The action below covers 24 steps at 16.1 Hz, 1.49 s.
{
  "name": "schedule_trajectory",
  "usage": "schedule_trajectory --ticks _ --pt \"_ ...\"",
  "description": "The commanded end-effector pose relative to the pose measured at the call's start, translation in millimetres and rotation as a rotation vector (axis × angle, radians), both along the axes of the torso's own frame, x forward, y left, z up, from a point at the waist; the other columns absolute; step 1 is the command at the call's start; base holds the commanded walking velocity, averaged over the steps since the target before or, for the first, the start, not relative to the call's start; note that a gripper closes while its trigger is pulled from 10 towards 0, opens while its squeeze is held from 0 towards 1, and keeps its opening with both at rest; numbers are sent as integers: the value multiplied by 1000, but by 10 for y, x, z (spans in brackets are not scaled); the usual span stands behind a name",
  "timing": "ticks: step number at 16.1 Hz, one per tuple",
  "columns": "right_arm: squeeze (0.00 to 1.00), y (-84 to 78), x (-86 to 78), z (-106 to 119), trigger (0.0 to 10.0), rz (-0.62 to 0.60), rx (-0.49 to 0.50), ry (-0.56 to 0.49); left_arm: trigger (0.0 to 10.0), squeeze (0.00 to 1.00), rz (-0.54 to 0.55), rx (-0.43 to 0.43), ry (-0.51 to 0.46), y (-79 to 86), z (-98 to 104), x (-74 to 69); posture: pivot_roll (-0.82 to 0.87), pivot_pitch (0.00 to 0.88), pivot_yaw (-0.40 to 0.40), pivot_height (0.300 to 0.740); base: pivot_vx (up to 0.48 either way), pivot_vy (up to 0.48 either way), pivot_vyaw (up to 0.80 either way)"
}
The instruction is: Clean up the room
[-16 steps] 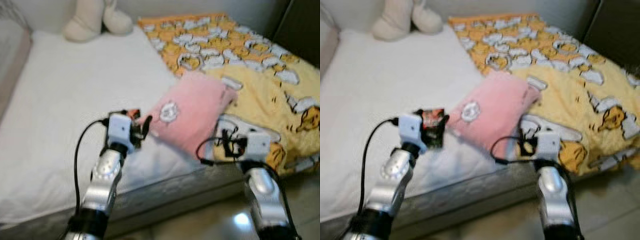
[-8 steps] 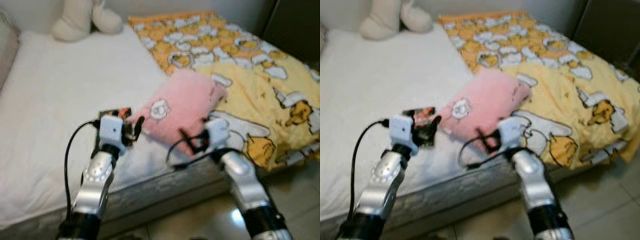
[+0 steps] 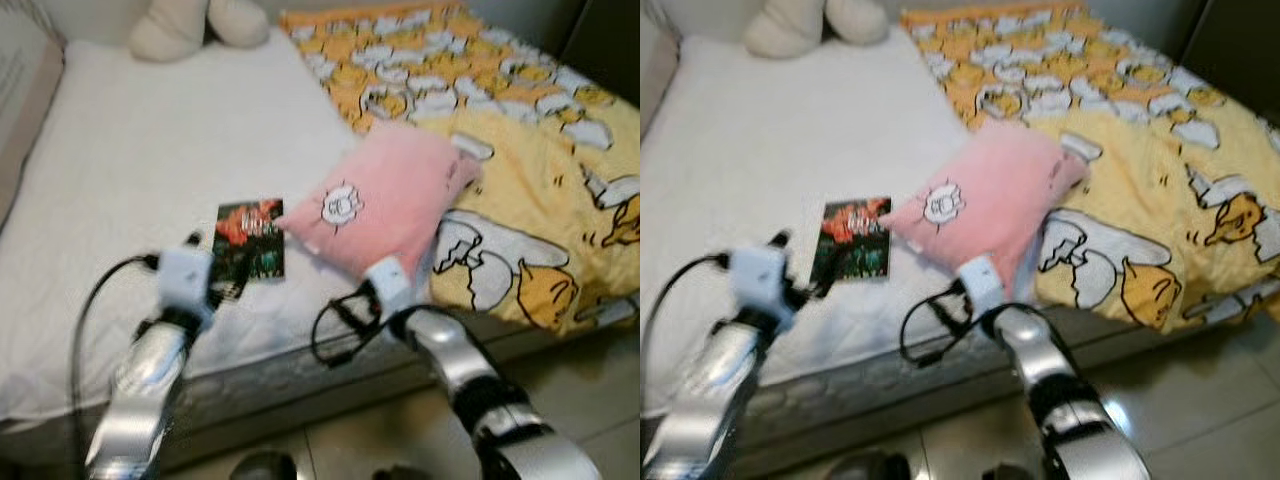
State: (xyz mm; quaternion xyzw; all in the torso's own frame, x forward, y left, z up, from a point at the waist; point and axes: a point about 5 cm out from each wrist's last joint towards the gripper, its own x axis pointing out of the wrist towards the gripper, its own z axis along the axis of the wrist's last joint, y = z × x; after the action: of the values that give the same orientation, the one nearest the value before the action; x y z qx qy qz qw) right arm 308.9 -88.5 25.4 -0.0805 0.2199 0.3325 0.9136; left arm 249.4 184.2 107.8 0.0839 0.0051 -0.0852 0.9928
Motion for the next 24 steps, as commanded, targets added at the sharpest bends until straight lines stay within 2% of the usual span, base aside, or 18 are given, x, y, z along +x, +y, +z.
schedule_trajectory --ticks 1,3,6,9,11,12,13,15,17,18,19,20,21,22,23,24 --pt "0 68 18 4 10000 25 -27 7 10000 0 -11 7 -1 -1 53 -32 167 164 64 740 0 0 0" --pt "0 76 65 28 10000 28 -53 6 10000 0 -7 10 11 -4 77 -93 177 174 60 740 0 0 0" --pt "0 -246 150 47 10000 -66 -144 -32 10000 0 -1 4 22 -27 106 -100 161 171 50 740 0 0 0" --pt "0 -603 190 121 10000 -45 -233 -82 10000 0 -9 -17 35 -102 91 -80 128 155 41 740 0 0 0" --pt "0 -837 120 93 10000 -39 -266 -77 10000 0 -14 -29 41 -145 71 -52 101 139 40 740 0 0 0" --pt "0 -872 104 81 10000 -37 -277 -73 10000 0 -15 -31 43 -152 67 -45 101 139 40 740 0 0 0" --pt "0 -1013 64 62 10000 -35 -324 -71 10000 0 -21 -40 48 -187 48 -18 78 117 42 740 0 0 0" --pt "0 -1227 83 180 10000 0 -395 -110 10000 0 -33 -55 46 -251 35 26 61 94 35 740 0 0 0" --pt "0 -1534 161 469 10000 11 -473 -175 10000 0 -32 -72 39 -311 15 79 45 62 17 740 0 0 0" --pt "0 -1591 168 512 10000 6 -491 -184 10000 0 -30 -75 39 -318 12 83 42 56 14 740 0 0 0" --pt "0 -1721 169 590 10000 2 -539 -193 10000 0 -28 -82 38 -333 2 92 37 45 7 740 0 0 0" --pt "0 -1974 185 762 10000 -56 -606 -218 10000 0 -24 -90 37 -356 -18 110 27 28 -1 740 0 0 0" --pt "0 -2011 186 790 10000 -65 -613 -221 10000 0 -23 -91 37 -359 -22 113 27 28 -1 740 0 0 0" --pt "0 -2191 166 889 10000 -90 -694 -227 10000 0 -22 -98 34 -385 -33 136 24 16 -6 740 0 0 0" --pt "0 -2259 154 920 10000 -103 -723 -225 10000 0 -22 -101 32 -394 -35 142 24 14 -6 740 0 0 0" --pt "0 -2398 118 969 10000 -131 -780 -213 10000 0 -22 -104 30 -407 -38 149 22 8 -12 740 0 0 0"
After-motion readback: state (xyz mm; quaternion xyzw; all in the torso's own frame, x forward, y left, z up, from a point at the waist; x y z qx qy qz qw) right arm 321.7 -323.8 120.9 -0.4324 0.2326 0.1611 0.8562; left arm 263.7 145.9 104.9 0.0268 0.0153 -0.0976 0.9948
